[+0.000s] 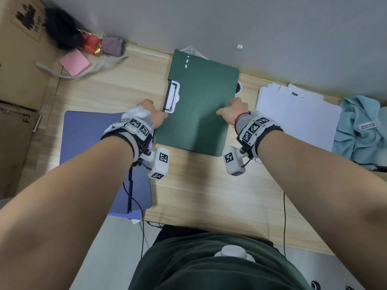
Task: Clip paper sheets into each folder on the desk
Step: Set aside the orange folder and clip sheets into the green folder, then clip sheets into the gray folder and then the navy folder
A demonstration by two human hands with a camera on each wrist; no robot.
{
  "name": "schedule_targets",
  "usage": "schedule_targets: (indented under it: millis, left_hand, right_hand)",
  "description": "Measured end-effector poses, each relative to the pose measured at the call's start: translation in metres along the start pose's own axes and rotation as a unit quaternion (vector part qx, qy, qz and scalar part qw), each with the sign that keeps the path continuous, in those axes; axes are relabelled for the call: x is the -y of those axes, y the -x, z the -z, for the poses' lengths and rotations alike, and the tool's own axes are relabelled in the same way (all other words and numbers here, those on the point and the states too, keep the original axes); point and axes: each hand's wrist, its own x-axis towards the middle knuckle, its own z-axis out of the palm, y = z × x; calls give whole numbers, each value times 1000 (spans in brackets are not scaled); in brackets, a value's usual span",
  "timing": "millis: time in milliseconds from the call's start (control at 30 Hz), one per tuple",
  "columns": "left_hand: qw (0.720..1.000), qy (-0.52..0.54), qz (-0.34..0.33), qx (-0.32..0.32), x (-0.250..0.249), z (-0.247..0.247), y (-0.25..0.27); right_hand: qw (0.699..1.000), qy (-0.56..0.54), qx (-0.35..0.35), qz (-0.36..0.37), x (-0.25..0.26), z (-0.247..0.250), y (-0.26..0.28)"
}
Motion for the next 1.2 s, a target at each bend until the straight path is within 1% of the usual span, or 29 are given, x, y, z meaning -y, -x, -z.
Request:
schedule_targets:
  millis: [33,67,100,133,167,200,267,300,367,467,567,633,700,833,967,1033,1100,1167,1200]
  left_hand:
    - [1000,19,1,-2,5,7,2]
    - [1000,24,11,5,12,14,4]
    - [999,24,24,8,24,21,8]
    - [999,7,46,0,30,27,12]
    - [998,-17,59,-15,39,33,19]
    - [995,-44,87,-33,57,35,21]
    - [987,-91,126,-45,78,36,33]
    - [984,-98,143,-47,94,36,39]
    - [979,-79,183,-46,129,32,48]
    - [971,-54,227,-56,171,23,55]
    - [964,-34,258,-50,209,12,60]
    - [965,-25,254,-55,220,5,63]
    - [968,-17,241,-61,225,1,69]
    - [979,-37,197,-47,220,-9,80]
    - [988,-45,142,-38,215,-13,89]
    - [993,-34,104,-34,210,-10,91]
    - [996,0,80,-28,205,-5,96]
    - [998,28,49,-27,196,2,105]
    - [998,35,36,-25,189,7,110]
  right_hand:
    - [999,-1,-4,33,10,-3,7]
    - [998,-2,9,66,20,-9,16]
    - [994,-4,44,95,30,-18,26]
    - [990,-10,87,106,37,-27,33]
    - [985,-19,136,109,43,-38,40]
    - [976,-22,186,110,49,-56,50]
    - [962,-26,251,102,54,-82,63]
    - [956,-21,277,98,54,-98,70]
    - [947,-1,308,91,51,-131,81]
    - [941,17,328,80,41,-160,90]
    - [936,37,339,80,37,-188,104]
    - [935,41,342,86,37,-200,111]
    - [936,15,343,77,39,-212,119]
    - [934,-66,351,36,42,-228,131]
    - [934,-113,340,7,43,-233,138]
    - [936,-119,332,13,49,-231,143]
    - [934,-126,330,43,55,-227,149]
    - [926,-174,330,61,59,-214,156]
    - [915,-208,338,67,62,-206,159]
